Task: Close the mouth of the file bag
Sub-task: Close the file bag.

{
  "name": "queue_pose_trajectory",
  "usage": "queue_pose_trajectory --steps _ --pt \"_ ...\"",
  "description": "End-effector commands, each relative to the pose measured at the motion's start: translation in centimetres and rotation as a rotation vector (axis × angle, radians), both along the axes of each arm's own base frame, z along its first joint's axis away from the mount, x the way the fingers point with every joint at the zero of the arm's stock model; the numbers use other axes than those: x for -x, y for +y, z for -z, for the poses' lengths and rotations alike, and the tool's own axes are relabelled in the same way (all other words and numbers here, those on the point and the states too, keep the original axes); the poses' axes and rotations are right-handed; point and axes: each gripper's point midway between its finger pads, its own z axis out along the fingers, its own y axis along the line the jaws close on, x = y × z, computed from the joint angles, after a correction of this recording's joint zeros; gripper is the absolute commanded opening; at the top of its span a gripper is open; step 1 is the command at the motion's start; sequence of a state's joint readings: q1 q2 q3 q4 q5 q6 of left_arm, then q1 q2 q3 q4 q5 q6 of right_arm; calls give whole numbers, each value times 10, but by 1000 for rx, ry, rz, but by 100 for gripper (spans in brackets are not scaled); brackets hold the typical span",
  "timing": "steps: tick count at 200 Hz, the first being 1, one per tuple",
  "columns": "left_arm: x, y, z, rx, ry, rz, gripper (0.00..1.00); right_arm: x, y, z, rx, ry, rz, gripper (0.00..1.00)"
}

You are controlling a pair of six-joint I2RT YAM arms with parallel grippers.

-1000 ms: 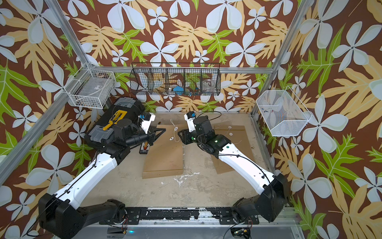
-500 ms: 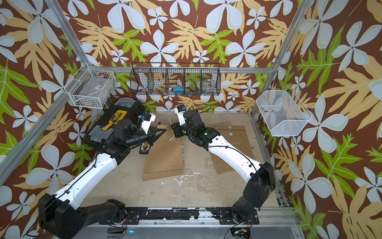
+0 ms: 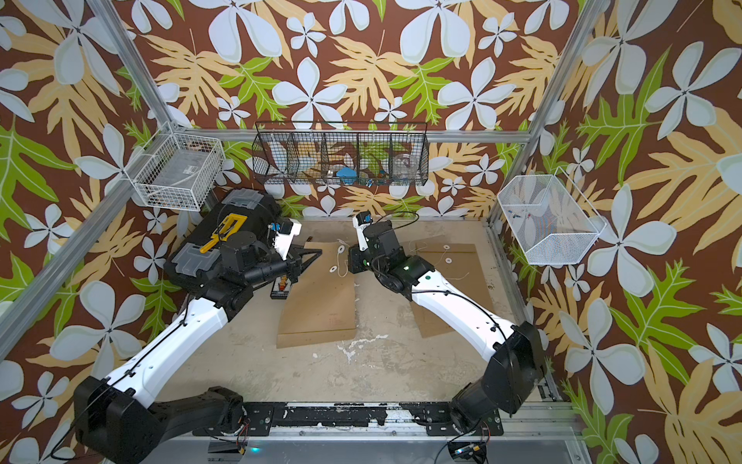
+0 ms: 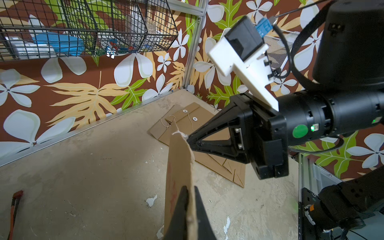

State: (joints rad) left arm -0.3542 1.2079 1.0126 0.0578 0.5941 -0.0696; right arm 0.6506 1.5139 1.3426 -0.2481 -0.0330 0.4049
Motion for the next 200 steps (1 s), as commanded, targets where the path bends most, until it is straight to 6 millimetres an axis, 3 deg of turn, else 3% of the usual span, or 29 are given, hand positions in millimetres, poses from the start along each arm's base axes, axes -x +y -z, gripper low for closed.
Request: queue_pose_trajectory --steps 1,64,116,161,200 --pt "-1 2 -8 14 -31 -16 0 -1 -9 0 -39 8 30 0" --pt "-4 11 -25 21 -90 -80 0 30 -24 50 -83 129 39 0" --pt "-2 14 -42 67 -154 -95 0 52 -21 77 -120 217 -19 0" --pt "3 16 -49 55 -202 -92 0 72 -25 112 -84 274 -68 18" --pt "5 20 -60 53 -251 -108 0 84 -38 139 -33 311 -57 23"
